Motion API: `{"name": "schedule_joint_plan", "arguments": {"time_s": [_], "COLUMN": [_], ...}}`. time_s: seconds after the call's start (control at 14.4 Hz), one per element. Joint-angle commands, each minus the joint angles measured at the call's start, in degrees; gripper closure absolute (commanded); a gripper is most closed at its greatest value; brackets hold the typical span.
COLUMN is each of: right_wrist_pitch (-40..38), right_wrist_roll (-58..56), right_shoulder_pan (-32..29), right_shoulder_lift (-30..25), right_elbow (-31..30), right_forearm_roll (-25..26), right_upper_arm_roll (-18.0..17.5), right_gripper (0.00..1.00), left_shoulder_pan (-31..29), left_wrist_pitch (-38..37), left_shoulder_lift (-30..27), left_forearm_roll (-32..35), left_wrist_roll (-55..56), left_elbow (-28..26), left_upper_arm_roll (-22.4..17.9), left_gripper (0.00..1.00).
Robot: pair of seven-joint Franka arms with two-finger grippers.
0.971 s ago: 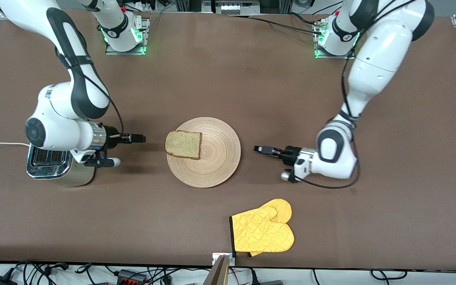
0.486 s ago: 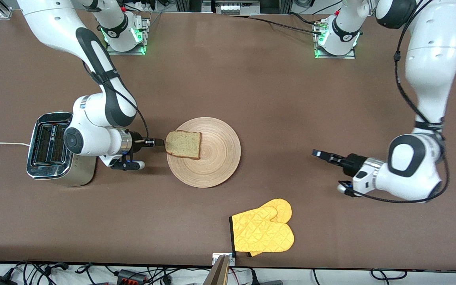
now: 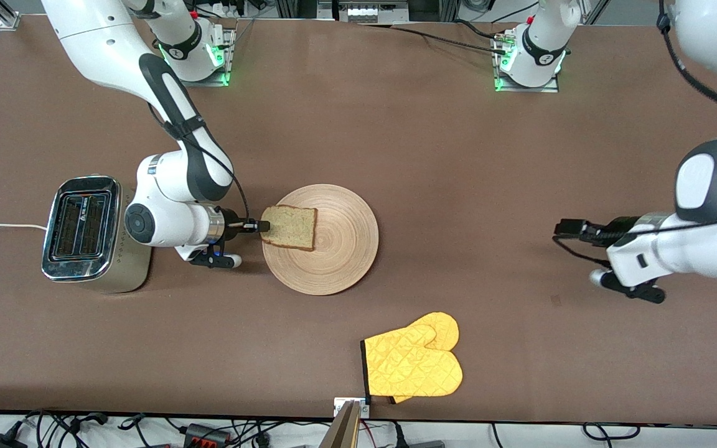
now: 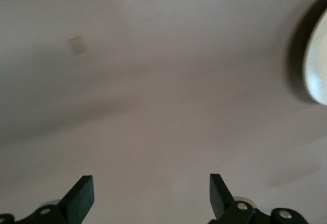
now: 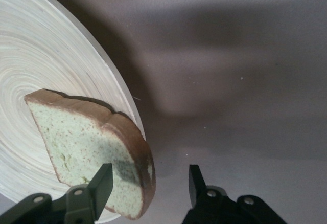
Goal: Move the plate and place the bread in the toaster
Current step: 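Grasp the bread slice with the right gripper while the left gripper withdraws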
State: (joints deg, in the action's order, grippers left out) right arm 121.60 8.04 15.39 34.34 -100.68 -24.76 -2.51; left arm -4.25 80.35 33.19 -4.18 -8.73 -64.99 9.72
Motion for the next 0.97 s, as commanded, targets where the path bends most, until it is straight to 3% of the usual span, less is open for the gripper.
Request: {"name": "schedule_joint_plan", "arguments": {"time_s": [0.0, 0.14, 0.35, 0.69, 0.9], "right_wrist_pitch": [-0.05, -0.22, -0.40, -2.32, -4.87], "right_wrist_roll": [1.88, 2.24, 2.15, 3.47, 3.56], "right_shoulder_pan": [1.13, 1.48, 1.22, 1.13, 0.87], "right_shoulder_lift": [0.99, 0.90, 0.90, 0.73, 0.64], "right_elbow": [1.02, 1.02, 1.10, 3.56, 5.67], "right_forearm_roll": [-1.17, -1.08, -1.17, -1.17, -0.99], "right_upper_arm_roll": [0.22, 0.22, 0.22, 0.22, 0.31], "right_gripper": [0.44, 0.58, 0.88, 0.94, 0.99], "left_shoulder_pan": [0.20, 0.03, 0.64, -0.06, -0.32], "left_wrist_pitch": [-3.00, -3.88, -4.76, 0.77, 5.50], "left_shoulder_lift": [-4.87, -8.21, -8.58, -13.14, -18.75], "left_forearm_roll": [4.87, 5.67, 5.94, 6.46, 6.38], "left_wrist_roll": [0.74, 0.82, 5.81, 15.06, 15.06], "left_elbow": [-0.93, -1.28, -0.94, -6.80, -16.18], "left_upper_arm_roll": [-0.23, -0.40, 0.38, 0.39, 0.21], "left_gripper": [0.00, 0.00, 0.00, 0.00, 0.00]}}
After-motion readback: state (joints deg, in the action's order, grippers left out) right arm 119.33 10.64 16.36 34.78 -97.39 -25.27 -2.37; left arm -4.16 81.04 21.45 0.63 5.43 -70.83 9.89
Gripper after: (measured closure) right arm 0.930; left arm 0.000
